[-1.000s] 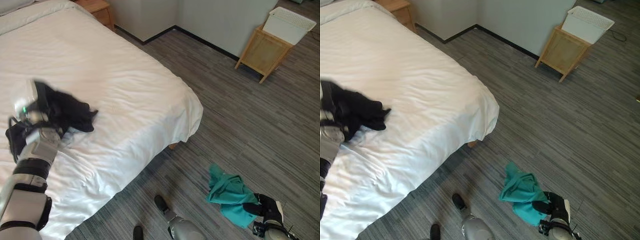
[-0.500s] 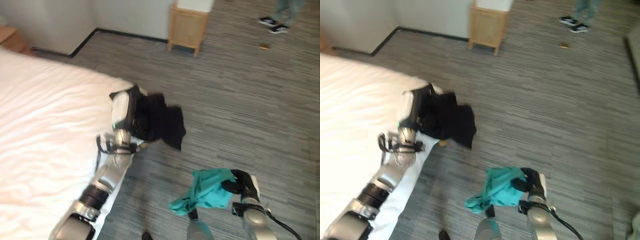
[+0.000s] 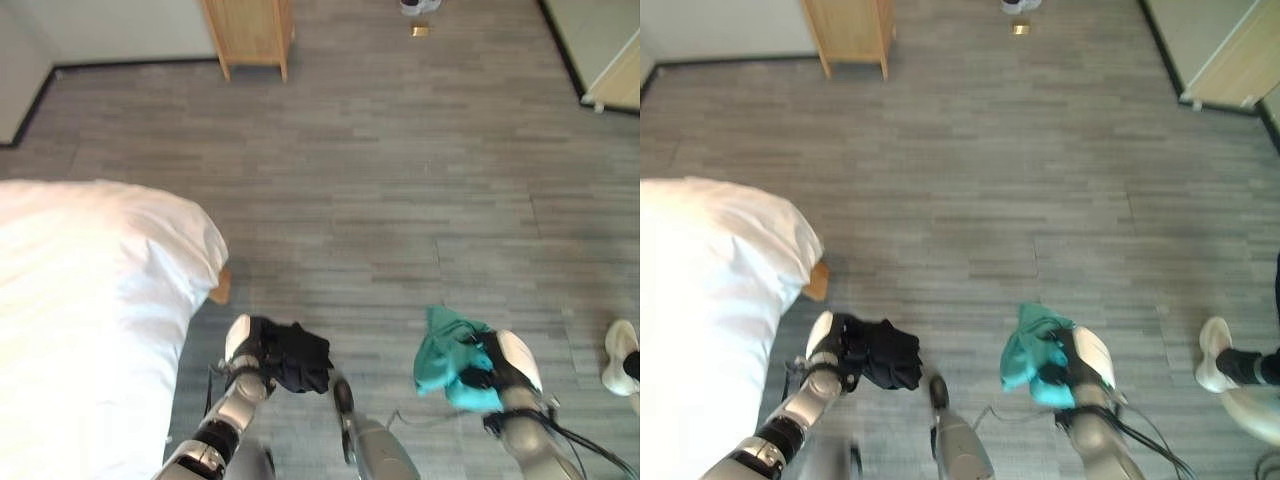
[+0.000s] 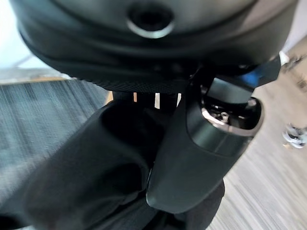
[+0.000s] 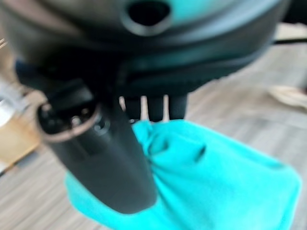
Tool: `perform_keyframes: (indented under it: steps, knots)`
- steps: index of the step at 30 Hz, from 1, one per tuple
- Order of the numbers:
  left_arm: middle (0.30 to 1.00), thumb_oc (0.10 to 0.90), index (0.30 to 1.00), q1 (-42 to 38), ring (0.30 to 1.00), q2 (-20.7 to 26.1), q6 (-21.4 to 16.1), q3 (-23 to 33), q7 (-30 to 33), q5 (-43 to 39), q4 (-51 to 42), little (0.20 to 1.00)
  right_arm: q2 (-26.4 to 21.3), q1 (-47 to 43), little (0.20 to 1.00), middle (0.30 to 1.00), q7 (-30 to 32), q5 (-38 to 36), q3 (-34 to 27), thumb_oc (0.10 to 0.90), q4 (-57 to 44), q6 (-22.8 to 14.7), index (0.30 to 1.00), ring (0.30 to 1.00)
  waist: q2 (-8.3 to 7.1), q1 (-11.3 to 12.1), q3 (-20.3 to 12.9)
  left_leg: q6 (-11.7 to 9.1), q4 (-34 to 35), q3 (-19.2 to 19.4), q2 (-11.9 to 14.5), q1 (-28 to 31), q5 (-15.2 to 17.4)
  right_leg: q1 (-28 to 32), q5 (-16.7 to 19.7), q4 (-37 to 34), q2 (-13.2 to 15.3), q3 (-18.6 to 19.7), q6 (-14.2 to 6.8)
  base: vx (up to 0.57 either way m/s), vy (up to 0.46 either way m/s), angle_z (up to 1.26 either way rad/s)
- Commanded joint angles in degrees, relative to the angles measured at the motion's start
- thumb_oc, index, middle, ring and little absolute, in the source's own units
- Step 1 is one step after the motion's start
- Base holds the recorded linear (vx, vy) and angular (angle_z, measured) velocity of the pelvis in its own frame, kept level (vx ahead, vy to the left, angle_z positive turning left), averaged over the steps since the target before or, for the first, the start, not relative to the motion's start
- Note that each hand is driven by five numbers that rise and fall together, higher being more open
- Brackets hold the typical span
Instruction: Pick up bed clothes into laundry basket.
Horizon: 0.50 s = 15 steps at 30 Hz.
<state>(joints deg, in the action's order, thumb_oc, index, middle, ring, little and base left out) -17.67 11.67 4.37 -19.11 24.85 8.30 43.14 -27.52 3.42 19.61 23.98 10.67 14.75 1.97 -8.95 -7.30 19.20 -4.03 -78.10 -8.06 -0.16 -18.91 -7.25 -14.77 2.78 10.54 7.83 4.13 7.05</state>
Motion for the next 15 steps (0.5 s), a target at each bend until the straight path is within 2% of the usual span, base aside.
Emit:
perform_keyframes:
  steps: [1,2,3,4,5,6,7,8,9,10,11,12,14,15]
  knots:
    - [0.3,0.4,0.3,-3.0,0.3,3.7,-5.6,-0.7,5.4,-0.1,-15.9,0.3,-7.0,-6.0,0.3,0.3,0.1,-7.1,-2.3,0.4,-3.6,-3.1,0.3,0.3,2.45,2.2,-2.6,0.3,-4.1,-0.8,-3.8,-5.3,15.6,8.8,-2.0,-8.3,1.7,4.4,-10.4,0.33,-0.132,0.28]
    - [0.3,0.4,0.3,-3.5,0.3,3.1,-5.5,-1.1,5.2,-0.7,-16.4,0.3,-7.0,-8.5,0.3,0.3,1.8,-10.5,-0.9,0.4,-2.5,-3.4,0.3,0.3,2.87,3.8,-2.5,0.7,1.9,-0.5,-5.6,-8.1,15.7,10.1,-2.4,-9.4,1.4,5.6,-10.4,0.36,-0.109,-0.03]
    - [0.3,0.4,0.3,-3.6,0.3,3.1,-6.1,-1.9,4.1,0.1,-18.1,0.3,-7.9,-9.7,0.3,0.3,1.7,-11.1,-1.4,0.4,-3.7,-4.0,0.3,0.3,4.19,4.8,-2.1,0.5,11.0,-0.1,-6.1,-9.4,16.2,11.3,-2.9,-10.4,0.7,5.5,-10.7,0.42,-0.072,-0.2]
    - [0.3,0.4,0.3,-2.7,0.3,2.5,-6.8,-2.1,3.2,0.8,-19.3,0.3,-8.4,-9.8,0.3,0.3,1.5,-11.7,-1.4,0.4,-4.2,-4.9,0.3,0.3,6.02,5.5,-2.2,0.4,26.3,0.1,-4.7,-5.8,14.0,12.2,-3.9,-11.2,-0.2,5.3,-11.1,0.47,-0.029,-0.16]
    - [0.3,0.4,0.3,-1.2,0.3,3.6,-7.0,-1.0,2.9,1.4,-21.1,0.3,-11.7,-6.8,0.3,0.3,-0.6,-14.6,-5.5,0.4,-6.7,-7.4,0.3,0.3,7.03,5.4,-2.5,0.4,42.6,3.3,-4.4,-4.8,11.2,13.4,-4.7,-12.5,-1.3,5.0,-11.6,0.54,0.0,-0.05]
    - [0.3,0.4,0.3,0.5,0.3,3.9,-7.1,-1.0,2.2,2.0,-20.6,0.3,-13.6,-8.8,0.3,0.3,0.1,-16.0,-5.9,0.4,-5.4,-7.0,0.3,0.3,8.51,6.3,-3.6,0.6,58.0,7.1,-4.5,-3.9,8.7,14.8,-5.7,-14.0,-3.0,4.0,-12.0,0.71,-0.05,0.23]
    - [0.3,0.4,0.3,1.3,0.3,4.5,-7.9,0.1,0.6,2.9,-22.0,0.3,-17.3,-5.1,0.3,0.3,-2.9,-19.8,-10.8,0.4,-8.1,-10.6,0.3,0.3,10.6,7.0,-4.6,-0.9,75.8,13.2,-4.5,-3.2,1.4,18.8,-8.7,-15.5,-6.0,3.7,-12.1,0.54,-0.044,0.16]
    - [0.3,0.4,0.3,1.3,0.3,4.2,-7.9,-0.1,0.6,2.9,-21.9,0.3,-17.6,-4.7,0.3,0.3,-2.9,-19.9,-11.0,0.4,-8.1,-10.7,0.3,0.3,10.49,7.3,-4.6,-0.8,77.1,13.4,-4.8,-2.3,0.9,19.0,-9.0,-15.5,-5.6,3.8,-12.2,0.52,-0.016,0.25]
    - [0.3,0.4,0.3,0.8,0.3,3.5,-7.8,0.0,0.0,3.4,-20.7,0.3,-17.8,-5.8,0.3,0.3,-3.0,-19.5,-10.9,0.4,-6.9,-10.4,0.3,0.3,11.61,7.5,-5.5,-0.1,82.0,13.5,-4.8,0.2,0.3,20.3,-10.4,-15.0,-5.8,4.1,-12.6,0.39,0.028,0.2]
    - [0.3,0.4,0.3,0.1,0.3,2.7,-7.5,-1.3,0.4,2.5,-19.8,0.3,-11.6,-6.5,0.3,0.3,-5.1,-33.8,-9.2,0.4,-0.7,-9.0,0.3,0.3,12.04,7.5,-5.4,-0.3,81.5,14.5,-5.4,0.3,-1.2,23.1,-12.0,-14.0,-5.2,3.6,-12.6,0.37,0.028,-0.1]
    - [0.3,0.4,0.3,0.0,0.3,2.7,-7.5,-1.2,0.4,2.5,-19.8,0.3,-11.6,-6.6,0.3,0.3,-5.1,-33.8,-9.2,0.4,-0.6,-9.0,0.3,0.3,12.05,7.5,-5.4,-0.3,81.5,14.6,-5.4,0.4,-1.2,23.1,-12.0,-14.0,-5.2,3.6,-12.6,0.73,0.069,-1.58]
    - [0.3,0.4,0.3,1.5,0.3,1.9,-7.5,-1.1,-1.0,1.2,-17.9,0.3,-9.4,-3.2,0.3,0.3,-9.9,-35.0,-10.5,0.4,-3.4,-7.6,0.3,0.3,12.51,7.5,-7.7,1.5,82.0,12.7,-5.8,3.9,-0.1,24.8,-14.2,-8.3,-3.0,2.9,-14.0,0.73,0.087,-1.36]
    - [0.3,0.4,0.3,2.0,0.3,1.3,-7.2,-2.3,-2.3,1.4,-17.1,0.3,-7.8,-2.1,0.3,0.3,-10.8,-35.4,-11.1,0.4,1.4,-8.1,0.3,0.3,12.24,7.5,-8.6,1.9,82.4,12.6,-6.0,7.6,0.5,23.4,-10.7,0.4,-1.0,1.5,-16.2,0.74,0.087,0.17]
    - [0.3,0.4,0.3,1.9,0.3,1.2,-7.1,-3.2,-2.7,1.9,-15.5,0.3,-7.9,-4.3,0.3,0.3,-10.6,-35.8,-10.4,0.4,9.1,-8.4,0.3,0.3,11.66,7.8,-8.5,2.4,82.6,12.7,-6.4,9.8,1.6,21.1,-4.0,9.8,0.9,0.8,-18.1,0.46,0.053,0.44]
